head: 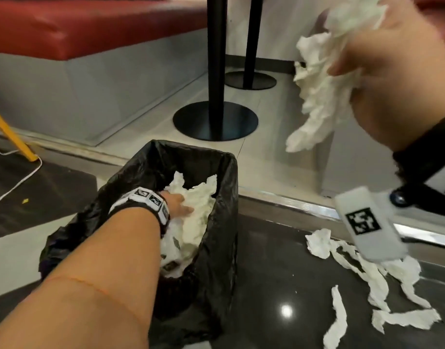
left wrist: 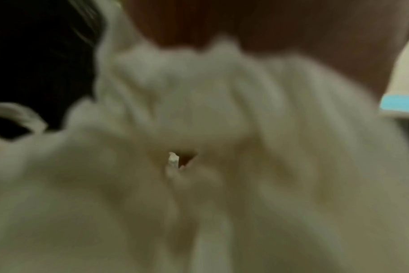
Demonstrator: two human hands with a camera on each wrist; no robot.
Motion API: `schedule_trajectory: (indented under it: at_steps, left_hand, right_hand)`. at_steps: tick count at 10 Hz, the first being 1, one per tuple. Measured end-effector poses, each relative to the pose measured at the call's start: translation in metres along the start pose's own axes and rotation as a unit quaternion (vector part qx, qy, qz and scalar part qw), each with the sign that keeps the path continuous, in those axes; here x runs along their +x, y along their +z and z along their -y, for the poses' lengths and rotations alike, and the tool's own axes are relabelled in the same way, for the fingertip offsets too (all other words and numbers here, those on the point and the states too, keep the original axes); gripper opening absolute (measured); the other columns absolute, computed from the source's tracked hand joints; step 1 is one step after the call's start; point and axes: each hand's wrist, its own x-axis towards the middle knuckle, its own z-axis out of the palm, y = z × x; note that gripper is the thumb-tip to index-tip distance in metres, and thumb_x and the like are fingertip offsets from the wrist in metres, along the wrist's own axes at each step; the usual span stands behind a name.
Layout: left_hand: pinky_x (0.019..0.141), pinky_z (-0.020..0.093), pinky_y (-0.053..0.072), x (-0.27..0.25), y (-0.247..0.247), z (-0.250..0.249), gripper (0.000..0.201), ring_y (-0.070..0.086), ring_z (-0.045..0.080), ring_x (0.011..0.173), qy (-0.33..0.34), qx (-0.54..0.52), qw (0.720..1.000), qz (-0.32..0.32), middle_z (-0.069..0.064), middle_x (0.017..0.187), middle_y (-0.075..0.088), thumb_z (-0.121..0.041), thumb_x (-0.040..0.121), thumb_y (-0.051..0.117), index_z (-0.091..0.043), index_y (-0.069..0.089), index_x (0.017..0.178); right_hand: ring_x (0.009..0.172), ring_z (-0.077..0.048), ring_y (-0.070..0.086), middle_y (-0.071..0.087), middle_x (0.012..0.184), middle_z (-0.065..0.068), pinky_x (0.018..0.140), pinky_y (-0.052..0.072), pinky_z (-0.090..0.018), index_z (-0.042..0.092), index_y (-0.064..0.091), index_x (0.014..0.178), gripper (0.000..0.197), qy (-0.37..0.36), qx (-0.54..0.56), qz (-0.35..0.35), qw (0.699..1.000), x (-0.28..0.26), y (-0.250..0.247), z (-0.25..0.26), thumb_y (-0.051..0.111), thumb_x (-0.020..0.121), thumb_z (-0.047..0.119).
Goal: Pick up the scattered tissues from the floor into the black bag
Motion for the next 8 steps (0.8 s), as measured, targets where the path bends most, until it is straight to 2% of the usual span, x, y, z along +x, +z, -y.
schedule_trajectory:
  at_steps: [1, 2, 3, 4, 5, 6, 7, 8]
  left_hand:
    - [0.106, 0.040, 0.039, -0.029, -0.050, 0.021, 0.066, 0.046, 0.032, 0.129, 0.042, -0.156, 0.970, -0.183, 0.011, 0.146, 0.042, -0.052, 0.087, 0.054, -0.036, 0.026, 0.145]
    - [0.106, 0.043, 0.038, -0.059, -0.075, 0.040, 0.064, 0.047, 0.032, 0.128, 0.045, -0.254, 0.903, -0.344, 0.014, 0.140, 0.048, -0.037, 0.087, 0.060, -0.033, 0.030, 0.143]
    - [0.104, 0.044, 0.037, -0.087, -0.084, 0.047, 0.059, 0.049, 0.034, 0.123, 0.015, -0.319, 0.832, -0.454, 0.015, 0.133, 0.052, -0.033, 0.088, 0.058, -0.026, 0.033, 0.141]
    - [0.099, 0.046, 0.041, -0.110, -0.082, 0.025, 0.053, 0.053, 0.032, 0.113, 0.019, -0.329, 0.807, -0.489, 0.011, 0.127, 0.054, -0.032, 0.087, 0.058, -0.023, 0.037, 0.135]
    - [0.098, 0.049, 0.044, -0.127, -0.084, -0.026, 0.047, 0.053, 0.030, 0.113, 0.087, -0.246, 0.837, -0.482, 0.008, 0.124, 0.055, -0.030, 0.086, 0.058, -0.023, 0.041, 0.129]
    - [0.098, 0.047, 0.044, -0.125, -0.065, -0.111, 0.039, 0.053, 0.032, 0.112, 0.212, -0.155, 0.857, -0.444, 0.010, 0.119, 0.057, -0.030, 0.085, 0.057, -0.020, 0.050, 0.122]
    - [0.096, 0.045, 0.045, -0.105, -0.005, -0.206, 0.042, 0.052, 0.031, 0.113, 0.334, -0.017, 0.892, -0.303, 0.007, 0.121, 0.056, -0.042, 0.086, 0.056, -0.020, 0.051, 0.121]
    - [0.090, 0.045, 0.048, -0.095, 0.091, -0.278, 0.043, 0.049, 0.031, 0.114, 0.362, 0.073, 0.924, -0.101, 0.005, 0.128, 0.050, -0.042, 0.088, 0.054, -0.020, 0.050, 0.124]
  right_hand:
    - [0.090, -0.019, 0.058, 0.056, 0.107, -0.013, 0.075, 0.057, -0.034, 0.011, 0.045, 0.110, 0.047, 0.024, 0.056, -0.005, 0.998, 0.007, 0.065, -0.009, 0.051, 0.064, 0.006]
    - [0.099, -0.030, 0.054, 0.053, 0.104, -0.011, 0.088, 0.050, -0.048, 0.012, 0.044, 0.104, 0.039, 0.050, -0.004, 0.069, 0.996, -0.001, 0.128, -0.035, 0.055, 0.066, 0.011]
    - [0.115, -0.030, 0.048, 0.049, 0.123, -0.009, 0.095, 0.045, -0.040, 0.013, 0.043, 0.129, 0.060, 0.100, -0.184, 0.319, 0.924, -0.017, 0.157, -0.062, 0.067, 0.074, 0.018]
    - [0.121, -0.023, 0.048, 0.048, 0.136, -0.005, 0.092, 0.041, -0.028, 0.023, 0.045, 0.135, 0.059, 0.091, -0.256, 0.401, 0.875, -0.025, 0.122, -0.085, 0.064, 0.080, 0.022]
    - [0.115, -0.016, 0.054, 0.058, 0.126, 0.000, 0.093, 0.041, -0.026, 0.023, 0.057, 0.123, 0.041, 0.138, -0.254, 0.366, 0.884, -0.032, 0.041, -0.114, 0.061, 0.083, 0.015]
    - [0.111, -0.020, 0.057, 0.062, 0.122, -0.001, 0.094, 0.041, -0.026, 0.023, 0.060, 0.118, 0.037, 0.215, -0.341, 0.361, 0.841, -0.067, -0.054, -0.170, 0.063, 0.082, 0.014]
    - [0.115, -0.024, 0.054, 0.055, 0.131, -0.005, 0.093, 0.039, -0.028, 0.024, 0.054, 0.125, 0.042, 0.303, -0.446, 0.382, 0.750, -0.125, -0.137, -0.230, 0.062, 0.084, 0.017]
    - [0.123, -0.026, 0.048, 0.045, 0.141, -0.008, 0.101, 0.038, -0.032, 0.026, 0.045, 0.133, 0.053, 0.336, -0.471, 0.424, 0.697, -0.196, -0.184, -0.272, 0.061, 0.084, 0.019]
